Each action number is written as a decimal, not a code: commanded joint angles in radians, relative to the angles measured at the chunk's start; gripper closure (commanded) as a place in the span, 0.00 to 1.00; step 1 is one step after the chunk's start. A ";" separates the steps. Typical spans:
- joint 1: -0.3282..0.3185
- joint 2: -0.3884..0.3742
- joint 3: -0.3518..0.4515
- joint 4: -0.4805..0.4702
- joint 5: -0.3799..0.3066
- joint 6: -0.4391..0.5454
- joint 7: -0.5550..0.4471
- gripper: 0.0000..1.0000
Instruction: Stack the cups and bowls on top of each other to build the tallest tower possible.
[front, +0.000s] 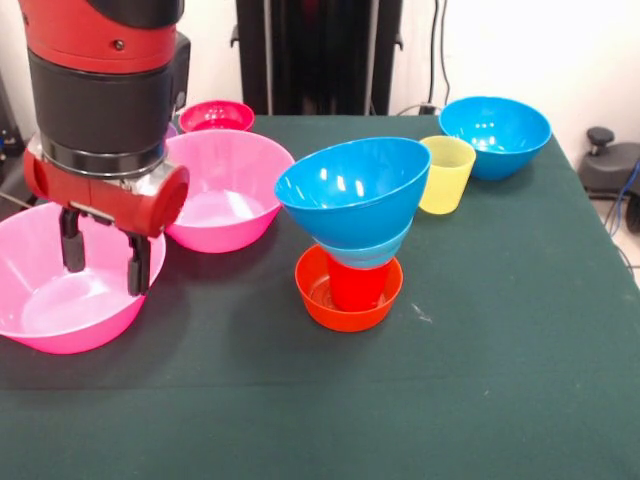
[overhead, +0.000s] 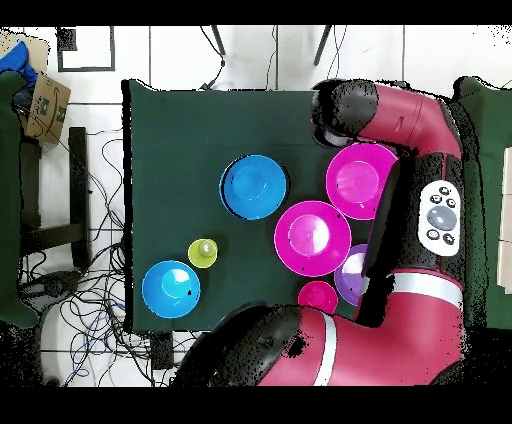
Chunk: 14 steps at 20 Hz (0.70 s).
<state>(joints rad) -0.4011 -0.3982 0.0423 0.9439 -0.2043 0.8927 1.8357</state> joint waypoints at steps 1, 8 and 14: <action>-0.002 0.061 0.143 0.138 -0.072 -0.109 -0.233 0.00; -0.011 0.063 0.150 0.151 -0.082 -0.132 -0.223 0.00; 0.008 0.067 0.121 0.132 -0.101 -0.105 -0.191 0.00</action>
<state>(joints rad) -0.4014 -0.3812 0.0898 0.9831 -0.2165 0.7915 1.8357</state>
